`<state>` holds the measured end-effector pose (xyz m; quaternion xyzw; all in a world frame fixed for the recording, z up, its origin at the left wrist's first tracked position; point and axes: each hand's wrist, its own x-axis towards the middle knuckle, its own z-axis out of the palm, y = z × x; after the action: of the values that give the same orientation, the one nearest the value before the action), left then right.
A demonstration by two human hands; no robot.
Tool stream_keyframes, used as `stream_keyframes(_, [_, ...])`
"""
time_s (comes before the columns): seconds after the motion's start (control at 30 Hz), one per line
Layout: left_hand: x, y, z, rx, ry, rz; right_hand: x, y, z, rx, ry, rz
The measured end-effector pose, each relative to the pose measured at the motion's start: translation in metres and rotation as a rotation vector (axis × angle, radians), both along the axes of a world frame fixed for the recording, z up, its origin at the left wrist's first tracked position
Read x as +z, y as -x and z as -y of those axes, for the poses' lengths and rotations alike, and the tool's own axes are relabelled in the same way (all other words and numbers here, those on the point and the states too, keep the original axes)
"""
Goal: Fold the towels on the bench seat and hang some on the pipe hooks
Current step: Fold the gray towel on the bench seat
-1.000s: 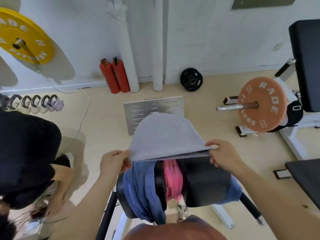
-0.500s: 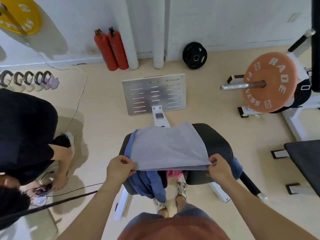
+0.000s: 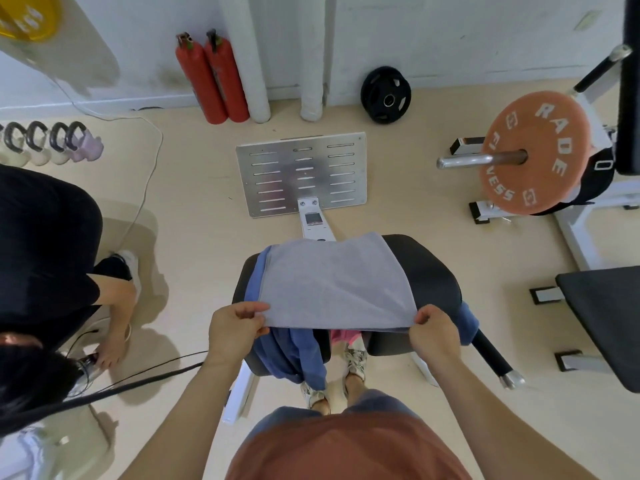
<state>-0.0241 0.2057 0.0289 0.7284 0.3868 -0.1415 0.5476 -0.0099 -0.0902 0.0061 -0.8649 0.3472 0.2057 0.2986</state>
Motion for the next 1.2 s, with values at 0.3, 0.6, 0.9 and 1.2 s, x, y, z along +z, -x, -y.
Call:
stream_keyframes(0.3, [0.038,-0.04,0.049,-0.038,0.148,0.153,0.054,-0.017,-0.107,0.895,-0.127,0.219])
stream_keyframes(0.6, [0.026,-0.061,0.046,0.138,0.449,0.044,0.059,-0.044,-0.131,0.544,-0.224,0.414])
stream_keyframes(0.9, [-0.016,-0.121,0.049,0.186,0.458,-0.022,0.079,-0.048,-0.097,0.204,-0.389,0.45])
stream_keyframes(1.2, [-0.005,-0.176,0.041,0.377,0.397,0.037,0.109,-0.104,-0.045,0.115,-0.41,0.58])
